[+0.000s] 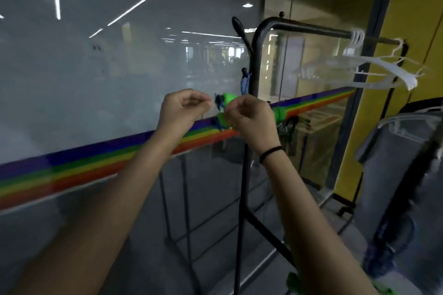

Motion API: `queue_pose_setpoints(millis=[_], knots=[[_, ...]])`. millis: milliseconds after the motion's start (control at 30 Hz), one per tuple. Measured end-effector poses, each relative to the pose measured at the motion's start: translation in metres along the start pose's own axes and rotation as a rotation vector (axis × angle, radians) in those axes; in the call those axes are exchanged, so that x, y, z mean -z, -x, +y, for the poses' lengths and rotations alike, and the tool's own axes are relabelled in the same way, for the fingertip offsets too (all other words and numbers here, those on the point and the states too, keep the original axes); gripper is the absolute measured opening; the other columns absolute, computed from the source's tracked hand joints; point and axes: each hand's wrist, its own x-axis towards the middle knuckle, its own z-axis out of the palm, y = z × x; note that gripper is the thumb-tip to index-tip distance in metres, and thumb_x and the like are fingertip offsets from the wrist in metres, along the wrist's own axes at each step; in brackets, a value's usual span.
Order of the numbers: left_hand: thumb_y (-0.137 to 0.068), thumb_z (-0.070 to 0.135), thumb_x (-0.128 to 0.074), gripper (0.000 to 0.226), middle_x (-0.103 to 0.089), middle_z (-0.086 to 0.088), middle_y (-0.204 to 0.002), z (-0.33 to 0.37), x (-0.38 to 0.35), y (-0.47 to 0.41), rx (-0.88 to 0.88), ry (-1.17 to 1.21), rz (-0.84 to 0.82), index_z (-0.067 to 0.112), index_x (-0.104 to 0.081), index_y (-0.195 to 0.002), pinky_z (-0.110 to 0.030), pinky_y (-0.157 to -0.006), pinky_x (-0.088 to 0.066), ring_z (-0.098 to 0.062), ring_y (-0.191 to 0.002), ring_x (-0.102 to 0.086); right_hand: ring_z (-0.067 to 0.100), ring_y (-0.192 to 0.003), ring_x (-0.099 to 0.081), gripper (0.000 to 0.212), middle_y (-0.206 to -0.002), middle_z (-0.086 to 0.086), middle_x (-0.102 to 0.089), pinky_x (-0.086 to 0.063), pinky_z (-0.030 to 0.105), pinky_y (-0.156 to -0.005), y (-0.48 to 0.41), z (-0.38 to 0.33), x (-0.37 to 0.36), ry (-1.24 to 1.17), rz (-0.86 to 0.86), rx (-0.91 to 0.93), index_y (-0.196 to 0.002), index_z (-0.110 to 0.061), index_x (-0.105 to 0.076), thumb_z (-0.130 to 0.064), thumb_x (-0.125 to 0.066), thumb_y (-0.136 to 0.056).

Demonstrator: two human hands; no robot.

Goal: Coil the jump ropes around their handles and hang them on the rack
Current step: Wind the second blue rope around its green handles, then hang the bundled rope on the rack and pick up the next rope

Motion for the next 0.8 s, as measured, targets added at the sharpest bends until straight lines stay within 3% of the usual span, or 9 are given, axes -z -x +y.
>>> queue_pose_setpoints(millis=[100, 267, 400, 600, 800], knots=[[-0.08, 0.005, -0.068, 0.013, -0.07, 0.009, -0.059, 0.017, 0.021, 0.08, 0.129, -0.005, 0.094, 0.017, -0.068, -0.074, -0.012, -0.064, -0.052, 0.001, -0.058, -0.064, 0.005, -0.05, -0.057, 0.025, -0.062, 0.007, -0.062, -0.046, 0.02, -0.051, 0.058, -0.016, 0.016, -0.238, -0.237, -0.036, -0.067, -0.016, -0.057, 0.005, -0.051, -0.079], [-0.081, 0.001, -0.064, 0.021, -0.067, 0.015, -0.052, 0.052, 0.043, 0.25, 0.311, -0.081, 0.308, 0.018, -0.068, -0.069, -0.008, -0.052, -0.048, 0.002, -0.046, -0.058, 0.0, -0.045, -0.058, 0.021, -0.064, 0.012, -0.059, -0.044, 0.011, -0.046, 0.166, -0.03, 0.041, -0.421, -0.604, -0.113, -0.075, -0.009, -0.054, 0.009, -0.049, -0.086], [-0.083, 0.002, -0.063, 0.028, -0.065, 0.015, -0.049, 0.096, 0.054, 0.388, 0.505, -0.131, 0.483, 0.024, -0.068, -0.066, -0.006, -0.051, -0.046, 0.003, -0.045, -0.056, 0.003, -0.045, -0.058, 0.019, -0.053, -0.006, -0.064, -0.044, 0.014, -0.045, 0.264, -0.064, 0.051, -0.45, -0.849, -0.169, -0.075, -0.011, -0.057, 0.002, -0.051, -0.088], [-0.08, -0.011, -0.061, 0.027, -0.06, 0.012, -0.039, 0.186, 0.089, 0.54, 0.592, -0.202, 0.747, 0.012, -0.062, -0.066, -0.009, -0.044, -0.044, 0.003, -0.037, -0.051, 0.005, -0.048, -0.059, 0.019, -0.061, 0.001, -0.065, -0.046, 0.016, -0.048, 0.38, -0.143, 0.056, -0.462, -1.115, -0.156, -0.072, -0.017, -0.059, -0.006, -0.056, -0.087], [-0.082, -0.008, -0.059, 0.028, -0.061, 0.011, -0.042, 0.266, 0.127, 0.663, 0.602, -0.274, 0.808, 0.014, -0.063, -0.065, -0.01, -0.043, -0.042, 0.001, -0.038, -0.05, 0.008, -0.048, -0.059, 0.016, -0.062, 0.003, -0.066, -0.047, 0.017, -0.048, 0.506, -0.226, 0.065, -0.486, -1.265, -0.141, -0.072, -0.018, -0.058, -0.01, -0.059, -0.086]])
